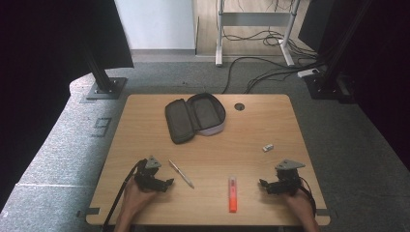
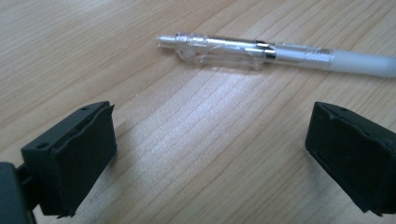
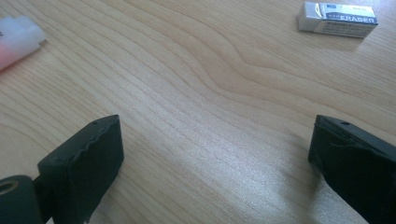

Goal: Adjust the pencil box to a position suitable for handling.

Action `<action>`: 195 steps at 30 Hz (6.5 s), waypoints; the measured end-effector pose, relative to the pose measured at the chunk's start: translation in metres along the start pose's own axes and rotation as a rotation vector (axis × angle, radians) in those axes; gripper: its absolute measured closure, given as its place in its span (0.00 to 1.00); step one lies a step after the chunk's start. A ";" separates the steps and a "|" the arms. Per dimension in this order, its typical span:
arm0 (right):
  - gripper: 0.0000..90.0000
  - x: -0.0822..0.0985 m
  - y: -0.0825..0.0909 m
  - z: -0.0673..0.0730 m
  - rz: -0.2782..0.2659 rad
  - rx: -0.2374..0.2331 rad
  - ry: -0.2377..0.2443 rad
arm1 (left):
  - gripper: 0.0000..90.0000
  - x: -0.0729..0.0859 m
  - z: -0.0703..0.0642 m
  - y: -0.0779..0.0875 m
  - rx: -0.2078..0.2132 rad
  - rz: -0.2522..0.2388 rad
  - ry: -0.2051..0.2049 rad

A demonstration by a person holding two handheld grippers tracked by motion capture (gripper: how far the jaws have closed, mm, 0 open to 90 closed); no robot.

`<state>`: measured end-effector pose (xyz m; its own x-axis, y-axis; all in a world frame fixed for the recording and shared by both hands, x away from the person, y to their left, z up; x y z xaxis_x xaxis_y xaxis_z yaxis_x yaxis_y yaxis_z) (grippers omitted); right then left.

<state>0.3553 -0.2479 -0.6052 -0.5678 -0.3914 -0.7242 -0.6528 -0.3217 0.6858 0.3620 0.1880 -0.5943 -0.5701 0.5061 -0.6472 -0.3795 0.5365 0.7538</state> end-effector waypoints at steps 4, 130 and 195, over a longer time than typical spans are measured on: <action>0.03 0.000 0.000 0.000 0.000 0.000 0.000 | 0.05 -0.009 -0.002 0.005 0.010 -0.025 -0.010; 0.03 0.000 0.000 0.000 -0.002 0.000 0.004 | 0.85 -0.209 0.029 -0.140 0.130 -0.011 -0.108; 0.03 0.000 0.000 0.000 0.000 0.000 0.001 | 0.98 -0.158 -0.110 -0.114 0.366 0.009 -0.278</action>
<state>0.3552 -0.2481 -0.6053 -0.5672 -0.3927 -0.7239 -0.6528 -0.3216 0.6859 0.4147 -0.0276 -0.5655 -0.3364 0.6467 -0.6846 -0.0650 0.7092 0.7020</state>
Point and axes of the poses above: each handheld gripper's, and its own axes: y roughly backward along the jaws, x roughly out of its underside, z roughly to its left, the point moved 7 cm from there along -y, roughly forward along the jaws, and after that the axes turned 7 degrees about x, right-handed, at the moved point
